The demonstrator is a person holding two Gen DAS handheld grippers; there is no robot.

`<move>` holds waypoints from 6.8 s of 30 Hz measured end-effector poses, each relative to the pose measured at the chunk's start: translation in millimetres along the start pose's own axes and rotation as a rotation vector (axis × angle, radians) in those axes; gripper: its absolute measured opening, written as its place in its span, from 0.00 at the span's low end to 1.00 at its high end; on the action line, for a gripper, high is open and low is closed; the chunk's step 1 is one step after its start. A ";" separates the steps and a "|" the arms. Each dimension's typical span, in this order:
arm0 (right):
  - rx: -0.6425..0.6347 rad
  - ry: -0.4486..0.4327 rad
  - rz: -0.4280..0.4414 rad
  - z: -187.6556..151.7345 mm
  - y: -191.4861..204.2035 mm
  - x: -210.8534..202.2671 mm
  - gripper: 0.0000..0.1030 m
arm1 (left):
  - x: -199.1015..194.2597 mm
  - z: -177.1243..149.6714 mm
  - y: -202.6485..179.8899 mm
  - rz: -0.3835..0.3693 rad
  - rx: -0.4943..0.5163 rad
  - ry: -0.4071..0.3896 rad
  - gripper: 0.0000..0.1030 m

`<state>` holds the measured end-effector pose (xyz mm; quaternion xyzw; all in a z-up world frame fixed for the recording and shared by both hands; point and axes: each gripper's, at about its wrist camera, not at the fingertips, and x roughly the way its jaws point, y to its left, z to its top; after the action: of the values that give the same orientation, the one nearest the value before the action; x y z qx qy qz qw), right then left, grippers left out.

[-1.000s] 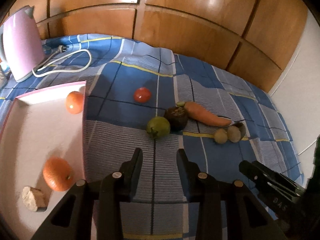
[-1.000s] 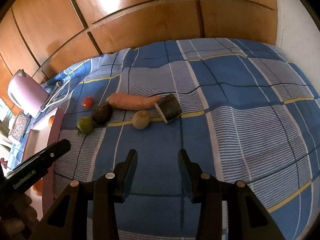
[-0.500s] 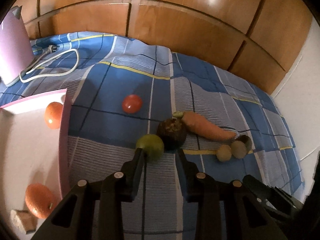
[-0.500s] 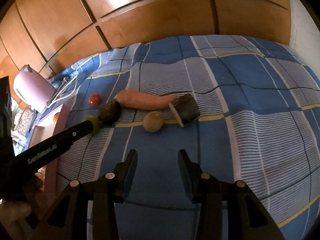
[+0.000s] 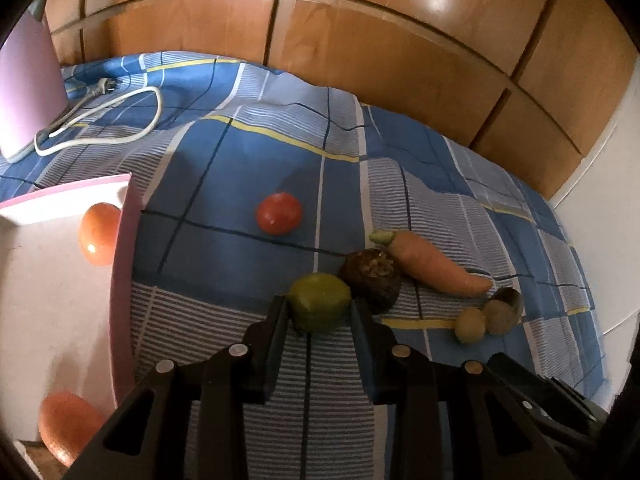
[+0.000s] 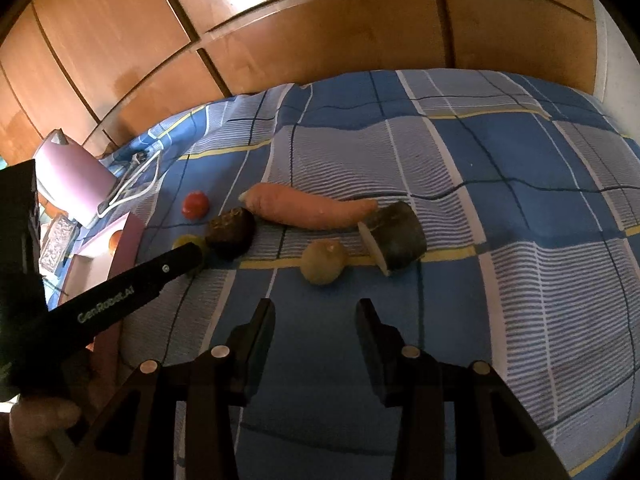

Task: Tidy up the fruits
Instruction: 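Grasp the green lime with the left tool, then close the right tool on the small tan round fruit, then carry the lime with the left tool while the right tool carries the tan fruit into the tray, opening both, then withdraw both open tools from the tray back toward the fruit row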

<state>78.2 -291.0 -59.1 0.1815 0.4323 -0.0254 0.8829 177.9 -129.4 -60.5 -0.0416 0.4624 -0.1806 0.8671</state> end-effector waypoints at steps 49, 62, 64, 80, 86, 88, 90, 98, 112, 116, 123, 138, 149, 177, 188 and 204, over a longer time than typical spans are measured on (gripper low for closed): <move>-0.020 -0.007 0.062 17.4 3.0 13.1 0.39 | -25.6 -55.1 -14.8 -0.027 0.051 -0.039 0.31; -0.093 0.016 0.033 5.1 7.4 9.3 0.23 | -28.9 -57.7 -14.8 -0.022 0.048 -0.026 0.30; -0.106 0.020 0.037 -0.3 9.3 2.2 0.23 | -31.1 -60.9 -15.0 -0.020 0.050 -0.019 0.30; -0.123 0.060 0.017 -29.6 12.7 -18.7 0.23 | -68.3 -79.0 -16.1 -0.013 0.074 -0.039 0.22; -0.166 0.045 0.019 -32.8 28.4 -26.2 0.23 | -87.8 -75.6 -13.5 -0.016 0.079 -0.079 0.20; -0.185 0.051 0.007 -35.1 32.0 -22.8 0.23 | -86.0 -75.0 -12.8 -0.020 0.085 -0.072 0.18; -0.175 0.069 -0.002 -36.9 29.7 -18.2 0.23 | -83.1 -74.8 -9.4 -0.021 0.070 -0.062 0.18; -0.119 0.053 0.004 -37.3 16.8 -25.6 0.23 | -77.8 -70.0 -3.0 -0.050 0.049 -0.038 0.40; -0.129 0.027 0.003 -26.1 7.8 -19.0 0.23 | -24.8 -35.1 -32.0 -0.075 0.100 0.038 0.42; -0.105 0.036 0.024 -26.1 2.0 -14.7 0.23 | -13.0 -32.3 -38.6 -0.083 0.105 0.050 0.41; -0.106 0.034 0.030 -25.3 1.2 -13.5 0.23 | -3.1 -28.3 -41.7 -0.102 0.104 0.037 0.31; -0.135 0.007 0.055 -22.5 24.8 -30.9 0.23 | -70.2 -49.5 -8.5 -0.019 0.074 -0.053 0.31; -0.279 -0.009 0.159 -22.3 96.1 -43.9 0.23 | -127.4 -45.1 52.2 0.088 -0.019 -0.150 0.31; -0.446 0.120 0.370 -47.7 224.6 -24.3 0.34 | -157.6 -57.1 163.4 0.262 -0.206 -0.174 0.46; -0.426 0.107 0.295 -53.7 208.7 -31.2 0.35 | -162.0 -66.3 154.6 0.269 -0.224 -0.174 0.47; -0.359 0.030 0.208 -52.6 178.9 -50.6 0.36 | -170.6 -80.1 117.4 0.239 -0.147 -0.191 0.47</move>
<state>43.1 -111.7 3.9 0.0652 0.4218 0.1460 0.8925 58.2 47.6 0.1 -0.0667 0.3918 -0.0373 0.9169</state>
